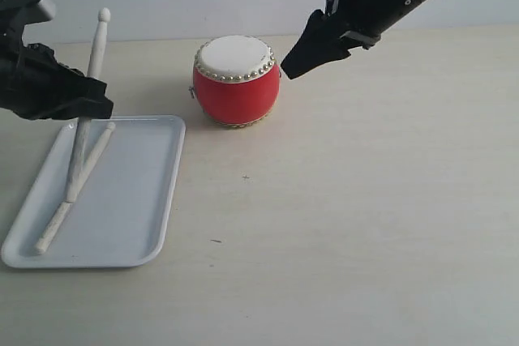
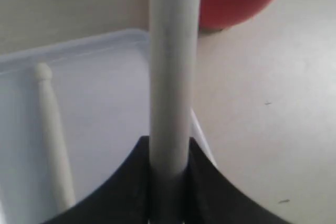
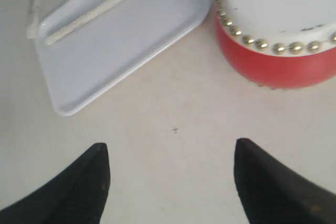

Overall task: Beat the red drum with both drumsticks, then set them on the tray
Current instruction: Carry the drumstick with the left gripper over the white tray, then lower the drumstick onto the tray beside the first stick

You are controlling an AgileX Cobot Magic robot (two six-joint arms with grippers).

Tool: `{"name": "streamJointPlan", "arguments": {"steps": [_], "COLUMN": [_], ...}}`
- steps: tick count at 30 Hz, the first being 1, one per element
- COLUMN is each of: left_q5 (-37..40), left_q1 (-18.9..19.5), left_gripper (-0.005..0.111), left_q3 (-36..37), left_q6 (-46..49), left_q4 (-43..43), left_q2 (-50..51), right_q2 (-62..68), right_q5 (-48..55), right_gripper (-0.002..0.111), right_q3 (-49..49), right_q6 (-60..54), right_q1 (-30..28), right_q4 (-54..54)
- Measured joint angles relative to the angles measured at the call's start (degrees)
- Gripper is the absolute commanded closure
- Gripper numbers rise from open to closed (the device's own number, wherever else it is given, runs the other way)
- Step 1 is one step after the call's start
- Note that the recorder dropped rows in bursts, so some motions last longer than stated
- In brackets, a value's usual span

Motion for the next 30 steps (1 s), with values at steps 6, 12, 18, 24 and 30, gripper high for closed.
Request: {"name": "streamJointPlan", "arguments": {"steps": [6,12,18,24,30], "left_q5": [3.6,7.2,7.9,4.4,-1.7], "left_q1": [-1.1,-1.2,-2.3,-2.4,-2.4], "left_gripper": [0.107,0.107,0.107,0.107,0.107], "left_q3": [-2.4,-2.6,-2.6,-2.6,-2.6], "left_q6": [-32.6,-46.5,-46.4,-44.7,-44.1], "left_q4": [31.8,45.5,46.7,47.2,48.3], "left_q2": [-0.8,-0.8,-0.8,3.3,8.1], "right_q2": [0.0,0.0,0.0,0.0,0.0], "right_q5": [-4.8,-5.1,-5.1,-5.1,-5.1], "right_gripper": [0.044,0.044,0.044,0.044,0.044], "right_q3": [0.0,0.0,0.0,0.0,0.0], "right_q6": [0.4,0.7,1.1,1.2,1.2], "right_q1": [0.0,0.0,0.0,0.0,0.0], "right_q4": [-0.5,-0.6,-0.6,-0.7,-0.7]}}
